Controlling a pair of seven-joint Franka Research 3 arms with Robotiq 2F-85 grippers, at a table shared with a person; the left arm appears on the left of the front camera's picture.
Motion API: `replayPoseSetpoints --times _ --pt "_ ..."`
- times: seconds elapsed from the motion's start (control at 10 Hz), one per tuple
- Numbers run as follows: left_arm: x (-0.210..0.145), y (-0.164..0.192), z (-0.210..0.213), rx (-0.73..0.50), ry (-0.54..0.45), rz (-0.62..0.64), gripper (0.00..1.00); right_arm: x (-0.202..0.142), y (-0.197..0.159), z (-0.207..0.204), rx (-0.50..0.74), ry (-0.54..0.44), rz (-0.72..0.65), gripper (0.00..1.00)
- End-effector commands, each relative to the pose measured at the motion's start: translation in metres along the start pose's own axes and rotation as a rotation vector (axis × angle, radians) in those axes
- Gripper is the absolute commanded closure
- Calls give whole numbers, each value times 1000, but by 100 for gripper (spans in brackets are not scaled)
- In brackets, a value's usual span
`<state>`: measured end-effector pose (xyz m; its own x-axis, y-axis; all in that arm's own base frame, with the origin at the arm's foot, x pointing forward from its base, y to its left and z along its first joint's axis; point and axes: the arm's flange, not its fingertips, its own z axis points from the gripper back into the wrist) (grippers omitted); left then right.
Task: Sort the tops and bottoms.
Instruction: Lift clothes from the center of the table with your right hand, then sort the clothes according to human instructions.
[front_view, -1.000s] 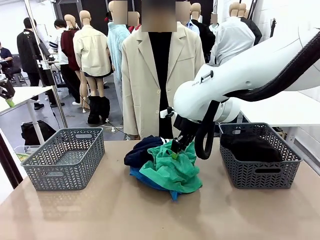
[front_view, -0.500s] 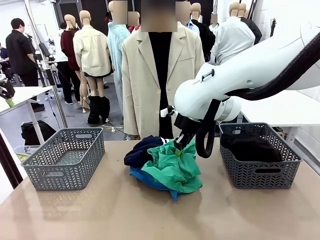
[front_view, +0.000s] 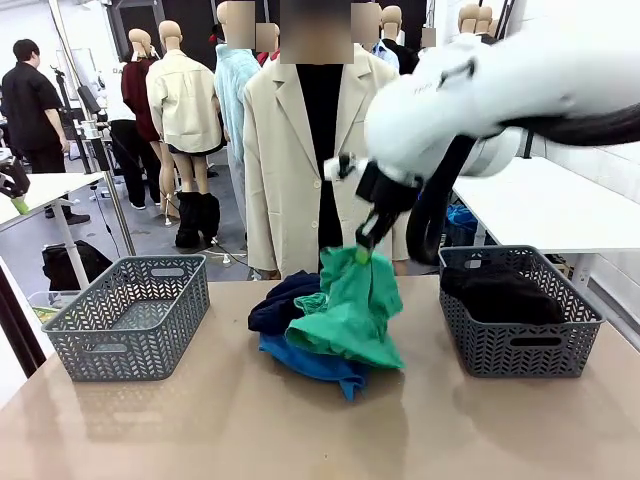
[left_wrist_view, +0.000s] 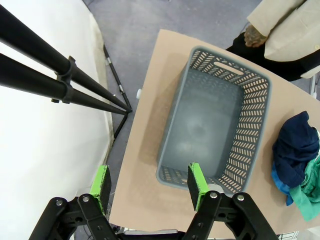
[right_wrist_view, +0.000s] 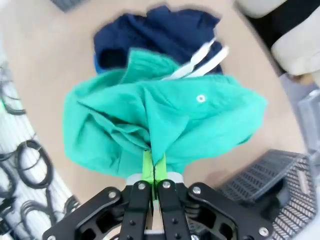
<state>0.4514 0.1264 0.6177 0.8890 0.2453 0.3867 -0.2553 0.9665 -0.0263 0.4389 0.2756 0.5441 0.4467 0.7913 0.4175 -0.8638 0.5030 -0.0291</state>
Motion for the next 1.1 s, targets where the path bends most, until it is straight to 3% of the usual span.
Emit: replayPoseSetpoints --times 0.0,0.1,0.3,0.5,0.7,1.0 --pt "1 1 2 -8 7 6 21 23 23 66 -86 -26 12 100" --pt "1 1 2 -8 7 6 21 37 37 103 -145 -61 -3 100" --pt "1 1 2 -8 7 6 21 52 79 169 -125 -33 0 100" --pt "1 1 2 -8 7 6 21 69 139 244 -203 -109 32 100" --pt "1 1 2 -8 7 6 21 81 177 277 -268 -151 29 100" --pt "1 1 2 -8 7 6 21 68 180 278 -214 -157 64 100"
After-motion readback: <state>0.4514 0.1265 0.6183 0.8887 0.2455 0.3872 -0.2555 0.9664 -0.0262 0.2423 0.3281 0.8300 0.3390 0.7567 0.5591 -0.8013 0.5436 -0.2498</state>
